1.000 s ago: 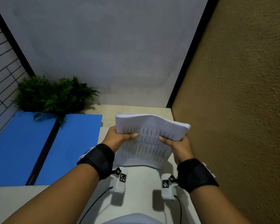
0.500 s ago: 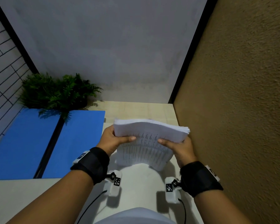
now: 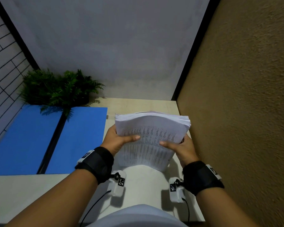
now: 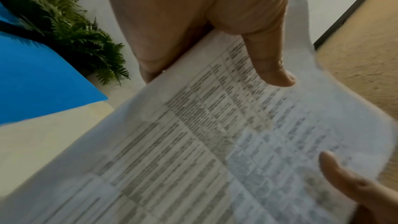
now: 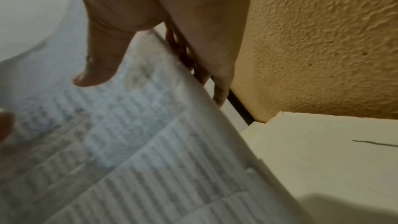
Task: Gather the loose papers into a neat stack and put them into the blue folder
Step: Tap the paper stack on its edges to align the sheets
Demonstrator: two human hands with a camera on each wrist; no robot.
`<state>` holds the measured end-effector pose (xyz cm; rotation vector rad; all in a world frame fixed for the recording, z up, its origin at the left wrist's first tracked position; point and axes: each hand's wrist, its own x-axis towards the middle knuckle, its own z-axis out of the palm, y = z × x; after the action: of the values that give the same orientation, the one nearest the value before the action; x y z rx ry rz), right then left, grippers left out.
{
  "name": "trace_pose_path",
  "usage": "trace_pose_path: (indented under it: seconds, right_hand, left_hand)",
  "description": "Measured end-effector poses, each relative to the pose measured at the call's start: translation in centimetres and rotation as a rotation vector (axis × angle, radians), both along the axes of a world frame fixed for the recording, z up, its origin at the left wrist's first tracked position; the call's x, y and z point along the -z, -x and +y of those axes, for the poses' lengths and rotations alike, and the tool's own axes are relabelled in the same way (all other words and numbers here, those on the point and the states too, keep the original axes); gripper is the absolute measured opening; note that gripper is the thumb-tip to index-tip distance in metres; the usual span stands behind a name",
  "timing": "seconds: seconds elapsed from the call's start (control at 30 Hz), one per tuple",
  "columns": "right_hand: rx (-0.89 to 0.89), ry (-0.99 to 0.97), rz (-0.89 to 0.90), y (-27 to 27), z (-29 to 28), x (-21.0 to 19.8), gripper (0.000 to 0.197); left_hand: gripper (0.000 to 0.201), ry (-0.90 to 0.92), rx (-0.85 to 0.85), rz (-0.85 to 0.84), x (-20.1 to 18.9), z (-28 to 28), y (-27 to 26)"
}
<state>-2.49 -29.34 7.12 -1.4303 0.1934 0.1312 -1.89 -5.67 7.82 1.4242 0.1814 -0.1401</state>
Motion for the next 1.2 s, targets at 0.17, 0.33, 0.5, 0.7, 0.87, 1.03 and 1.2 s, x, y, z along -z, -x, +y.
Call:
trace_pose_path:
  seconds: [0.17,0.33,0.5,0.7,0.87,1.03,1.2]
  right_hand:
    - [0.107,0.013,-0.096,-0.1,1.6,-2.0,0.055]
    - [0.114,0.105,-0.286,0.2,1.7,-4.6,0.032]
    - [0.126,0.144,-0.248,1.0,0.6,-3.4,0.052]
    - [0.115,0.081,0.0,1.5,1.8,-0.9,0.038]
    - [0.13,0.069,-0.08,0.7,1.7,-2.0,0.034]
    - [0.076,0.09,0.023,1.0,1.5,-0.2,0.043]
    - [0.125,0.057,0.016,0.3,1.6,-0.4,0.039]
  left_hand:
    - [0.042,0.015,-0.09,-0.156,-2.8,-1.2,-0.1]
    - [0.021,-0.092,-0.116,-0.31,-4.7,-0.8,-0.3]
    - [0.032,-0.127,-0.085,-0.264,-3.1,-0.2,0.5]
    - [0.038,-0.072,-0.106,-0.001,0.4,-0.7,1.3]
    - [0.044,-0.057,-0.124,-0.003,-0.4,-0.1,0.2]
    - [0.045,-0.084,-0.082,0.081,1.1,-0.3,0.8]
    - [0.041,-0.052,-0.073,0.061,0.2,-0.8,0.4]
